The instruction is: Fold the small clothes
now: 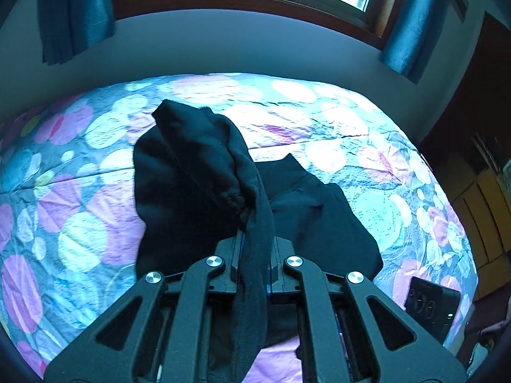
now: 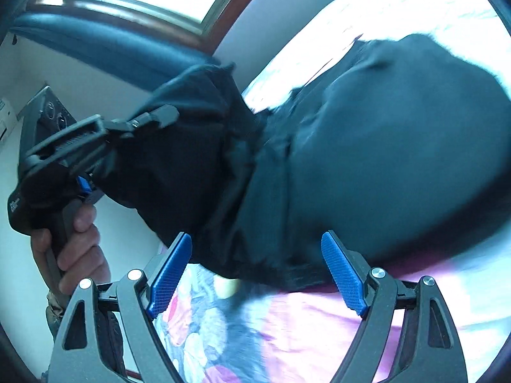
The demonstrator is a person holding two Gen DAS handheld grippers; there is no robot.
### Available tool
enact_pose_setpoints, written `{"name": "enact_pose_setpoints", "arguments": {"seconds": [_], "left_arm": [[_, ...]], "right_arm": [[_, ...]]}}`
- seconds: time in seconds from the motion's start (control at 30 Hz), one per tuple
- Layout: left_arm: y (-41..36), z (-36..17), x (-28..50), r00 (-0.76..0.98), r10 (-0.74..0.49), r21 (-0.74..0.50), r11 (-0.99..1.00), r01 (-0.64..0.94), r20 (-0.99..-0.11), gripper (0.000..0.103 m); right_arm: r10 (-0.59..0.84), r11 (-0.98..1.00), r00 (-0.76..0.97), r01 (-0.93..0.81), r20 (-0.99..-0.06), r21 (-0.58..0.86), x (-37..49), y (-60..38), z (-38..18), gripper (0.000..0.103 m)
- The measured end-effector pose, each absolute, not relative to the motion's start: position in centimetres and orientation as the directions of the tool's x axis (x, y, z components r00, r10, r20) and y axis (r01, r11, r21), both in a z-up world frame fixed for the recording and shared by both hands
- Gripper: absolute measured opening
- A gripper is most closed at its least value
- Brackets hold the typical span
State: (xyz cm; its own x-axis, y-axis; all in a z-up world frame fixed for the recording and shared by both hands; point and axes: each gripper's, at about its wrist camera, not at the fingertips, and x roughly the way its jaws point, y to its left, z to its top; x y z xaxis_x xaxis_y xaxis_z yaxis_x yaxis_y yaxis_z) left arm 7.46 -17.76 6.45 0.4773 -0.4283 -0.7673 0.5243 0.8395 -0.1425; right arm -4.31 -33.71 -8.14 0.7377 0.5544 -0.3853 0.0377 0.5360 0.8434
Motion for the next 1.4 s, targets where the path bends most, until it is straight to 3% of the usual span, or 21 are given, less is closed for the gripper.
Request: {"name": "enact_pose_setpoints", "arguments": {"seconds": [0.47, 0.73, 0.8, 0.97, 1.1, 1.17, 1.3, 1.4], "left_arm": [[-30.1, -2.8, 5.5, 0.502, -0.289, 0.022, 0.851, 0.525, -0.815, 0.008], [-32.6, -5.0, 4.1, 0.57, -0.244, 0.121, 0.842, 0.526, -0.784, 0.012], [-32.5, -5.0, 4.2, 0.55, -0.271, 0.094, 0.833, 0.545, -0.79, 0.018], [-31.5, -4.8, 3.5, 0.554, -0.318, 0.053, 0.832, 0.552, -0.769, 0.021], [-31.5, -4.0, 1.9, 0.568, -0.377, 0.045, 0.805, 0.592, -0.731, 0.039], [-31.6, -3.4, 1.2, 0.588, -0.388, 0.061, 0.797, 0.6, -0.709, 0.041], [-29.1, -1.3, -0.5, 0.565, -0.485, -0.061, 0.792, 0.608, -0.668, 0.043], [-25.2, 0.5, -3.1, 0.577, -0.546, -0.129, 0.785, 0.606, -0.608, 0.055]], "right_arm": [[0.449, 0.455, 0.804, 0.17, -0.39, 0.874, -12.1, -42.3, -11.4, 0.082], [0.428, 0.41, 0.826, 0.184, -0.366, 0.893, -12.9, -44.4, -11.7, 0.082], [0.423, 0.405, 0.829, 0.188, -0.366, 0.895, -13.2, -44.6, -11.8, 0.082], [0.407, 0.403, 0.838, 0.193, -0.364, 0.895, -14.0, -45.5, -11.6, 0.082], [0.383, 0.378, 0.851, 0.211, -0.359, 0.902, -15.0, -46.9, -11.9, 0.082], [0.374, 0.368, 0.855, 0.22, -0.36, 0.904, -15.4, -47.4, -11.9, 0.082], [0.365, 0.372, 0.858, 0.223, -0.362, 0.901, -16.4, -48.3, -11.6, 0.082], [0.372, 0.366, 0.86, 0.209, -0.348, 0.907, -16.7, -48.8, -10.9, 0.082]]}}
